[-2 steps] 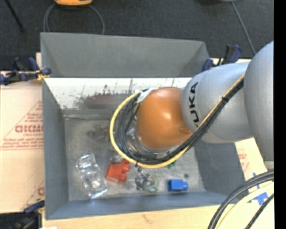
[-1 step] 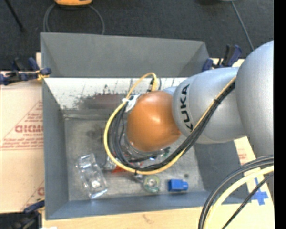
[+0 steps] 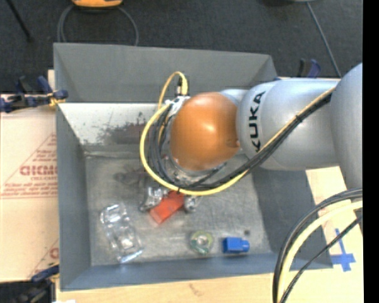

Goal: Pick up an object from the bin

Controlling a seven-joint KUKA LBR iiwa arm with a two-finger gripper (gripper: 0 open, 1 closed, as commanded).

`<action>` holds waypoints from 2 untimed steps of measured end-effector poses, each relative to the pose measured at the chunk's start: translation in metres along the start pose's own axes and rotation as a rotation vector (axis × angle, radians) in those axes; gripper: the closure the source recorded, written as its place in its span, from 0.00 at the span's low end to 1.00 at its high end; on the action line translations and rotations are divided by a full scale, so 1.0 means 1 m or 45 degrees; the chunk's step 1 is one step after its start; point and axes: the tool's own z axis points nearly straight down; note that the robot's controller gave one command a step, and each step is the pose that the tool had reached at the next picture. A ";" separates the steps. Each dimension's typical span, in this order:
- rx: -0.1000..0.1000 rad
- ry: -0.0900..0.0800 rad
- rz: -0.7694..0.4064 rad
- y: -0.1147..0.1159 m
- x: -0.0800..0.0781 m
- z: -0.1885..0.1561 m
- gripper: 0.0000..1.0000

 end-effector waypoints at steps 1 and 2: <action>0.003 -0.004 0.004 -0.001 -0.002 -0.002 1.00; 0.009 0.000 -0.024 -0.004 -0.005 -0.136 1.00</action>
Offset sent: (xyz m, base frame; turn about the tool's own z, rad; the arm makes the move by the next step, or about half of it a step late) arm 0.0000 0.0000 0.0000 0.0000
